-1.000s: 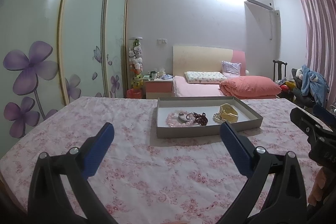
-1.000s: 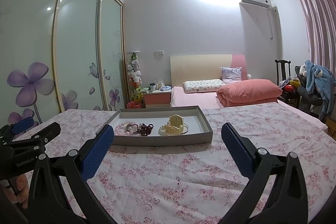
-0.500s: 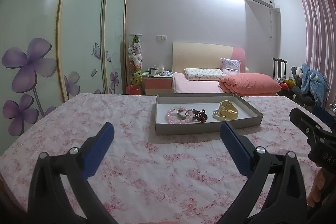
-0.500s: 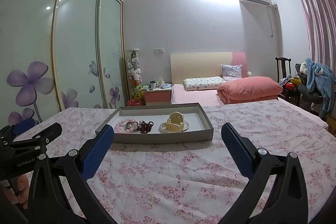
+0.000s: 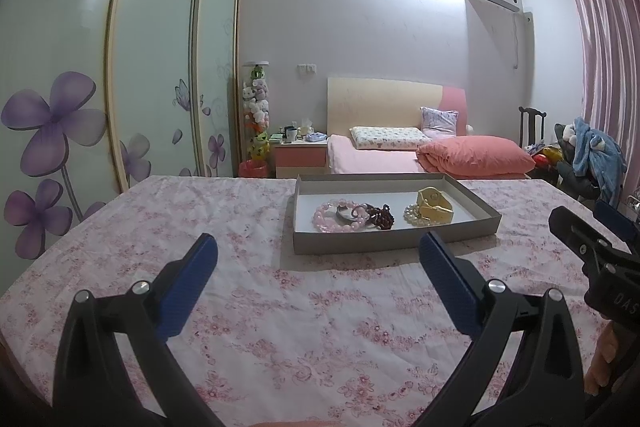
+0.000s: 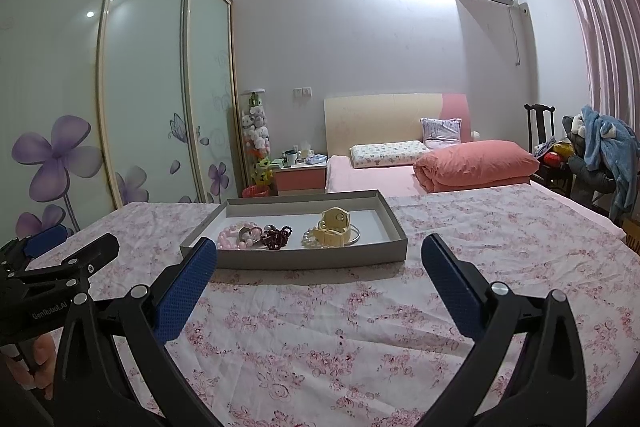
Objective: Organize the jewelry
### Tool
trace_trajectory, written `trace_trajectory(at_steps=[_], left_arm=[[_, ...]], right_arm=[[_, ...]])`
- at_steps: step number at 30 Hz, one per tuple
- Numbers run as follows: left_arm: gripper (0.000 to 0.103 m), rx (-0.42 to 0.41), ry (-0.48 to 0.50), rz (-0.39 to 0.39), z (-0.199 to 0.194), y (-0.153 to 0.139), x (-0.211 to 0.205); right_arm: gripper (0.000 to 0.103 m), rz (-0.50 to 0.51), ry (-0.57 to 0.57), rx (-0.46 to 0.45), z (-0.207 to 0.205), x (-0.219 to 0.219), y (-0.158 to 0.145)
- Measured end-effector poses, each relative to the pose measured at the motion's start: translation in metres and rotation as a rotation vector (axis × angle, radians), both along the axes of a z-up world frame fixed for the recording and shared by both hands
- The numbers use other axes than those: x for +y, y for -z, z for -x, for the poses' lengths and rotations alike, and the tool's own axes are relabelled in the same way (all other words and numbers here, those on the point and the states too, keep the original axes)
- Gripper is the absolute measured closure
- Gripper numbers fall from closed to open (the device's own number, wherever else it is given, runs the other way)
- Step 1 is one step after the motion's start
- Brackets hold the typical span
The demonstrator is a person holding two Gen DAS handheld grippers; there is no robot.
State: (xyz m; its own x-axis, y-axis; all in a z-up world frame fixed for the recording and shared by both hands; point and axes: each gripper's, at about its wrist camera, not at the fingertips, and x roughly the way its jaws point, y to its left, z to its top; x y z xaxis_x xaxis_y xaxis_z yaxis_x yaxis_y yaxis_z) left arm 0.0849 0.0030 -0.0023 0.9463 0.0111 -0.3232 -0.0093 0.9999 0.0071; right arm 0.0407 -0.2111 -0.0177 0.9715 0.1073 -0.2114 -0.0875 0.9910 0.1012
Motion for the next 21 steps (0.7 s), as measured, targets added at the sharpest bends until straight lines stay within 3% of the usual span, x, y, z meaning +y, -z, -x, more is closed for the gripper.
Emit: trace_trajectory(at_steps=[21], left_arm=[[0.005,0.002,0.001,0.0,-0.0001,0.0004,-0.0005]], right_arm=[[0.002,-0.005,-0.002,0.01,-0.0014,0.0014,0.0042]])
